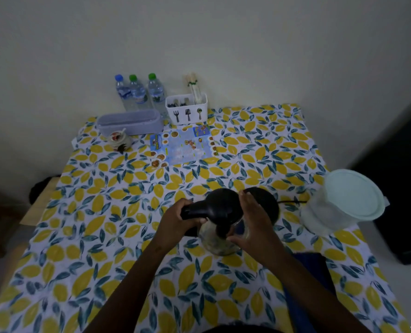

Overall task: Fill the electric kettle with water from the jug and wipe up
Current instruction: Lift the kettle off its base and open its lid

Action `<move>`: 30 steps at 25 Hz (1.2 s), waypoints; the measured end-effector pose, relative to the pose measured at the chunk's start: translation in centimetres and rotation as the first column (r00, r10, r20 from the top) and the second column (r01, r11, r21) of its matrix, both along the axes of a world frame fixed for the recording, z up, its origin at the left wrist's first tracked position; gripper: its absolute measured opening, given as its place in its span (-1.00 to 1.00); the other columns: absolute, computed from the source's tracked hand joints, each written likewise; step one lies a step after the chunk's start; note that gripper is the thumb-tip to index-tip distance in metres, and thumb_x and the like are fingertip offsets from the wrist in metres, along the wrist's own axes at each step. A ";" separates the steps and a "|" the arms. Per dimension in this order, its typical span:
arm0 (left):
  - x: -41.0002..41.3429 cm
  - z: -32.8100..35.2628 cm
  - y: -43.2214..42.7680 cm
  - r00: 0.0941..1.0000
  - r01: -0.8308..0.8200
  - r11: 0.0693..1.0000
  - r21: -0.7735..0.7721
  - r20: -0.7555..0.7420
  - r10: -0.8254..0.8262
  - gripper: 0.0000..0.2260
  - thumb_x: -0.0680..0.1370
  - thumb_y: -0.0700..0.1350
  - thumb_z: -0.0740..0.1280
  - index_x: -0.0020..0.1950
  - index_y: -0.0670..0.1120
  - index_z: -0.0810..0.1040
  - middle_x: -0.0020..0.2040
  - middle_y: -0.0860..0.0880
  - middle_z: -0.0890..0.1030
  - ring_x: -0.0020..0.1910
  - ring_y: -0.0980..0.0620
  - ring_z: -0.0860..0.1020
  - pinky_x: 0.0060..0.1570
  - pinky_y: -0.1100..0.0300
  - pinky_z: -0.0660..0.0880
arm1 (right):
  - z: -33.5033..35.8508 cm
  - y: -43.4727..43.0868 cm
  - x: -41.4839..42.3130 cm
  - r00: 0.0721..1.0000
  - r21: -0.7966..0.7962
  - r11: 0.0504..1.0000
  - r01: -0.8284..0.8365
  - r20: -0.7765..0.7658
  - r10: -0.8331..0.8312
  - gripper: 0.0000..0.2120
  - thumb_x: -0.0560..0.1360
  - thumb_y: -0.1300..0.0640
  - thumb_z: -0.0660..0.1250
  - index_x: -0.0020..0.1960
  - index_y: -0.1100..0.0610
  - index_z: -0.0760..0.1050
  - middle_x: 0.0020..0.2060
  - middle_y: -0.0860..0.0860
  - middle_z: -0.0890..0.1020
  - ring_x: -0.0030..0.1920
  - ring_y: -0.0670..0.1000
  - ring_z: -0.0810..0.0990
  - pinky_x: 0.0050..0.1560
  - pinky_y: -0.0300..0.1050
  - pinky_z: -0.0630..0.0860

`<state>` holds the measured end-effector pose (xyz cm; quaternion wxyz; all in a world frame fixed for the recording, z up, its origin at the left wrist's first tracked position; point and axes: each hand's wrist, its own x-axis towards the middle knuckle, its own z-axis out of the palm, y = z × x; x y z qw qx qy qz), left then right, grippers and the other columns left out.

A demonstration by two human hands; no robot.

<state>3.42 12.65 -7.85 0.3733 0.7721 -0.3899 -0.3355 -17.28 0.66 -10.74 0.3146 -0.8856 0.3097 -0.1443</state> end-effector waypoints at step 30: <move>-4.0 1.5 3.0 0.976 -0.213 0.911 -0.353 -0.112 0.185 -0.61 0.68 -0.10 0.07 0.52 -0.04 0.21 0.53 -0.02 0.27 0.52 0.01 0.22 0.48 0.08 0.23 | -3.1 6.0 1.4 0.988 -0.207 0.978 -0.021 -0.152 -0.011 -0.04 0.42 -0.13 0.38 0.53 0.07 -0.21 0.55 0.03 -0.06 0.55 0.09 -0.09 0.48 0.18 0.06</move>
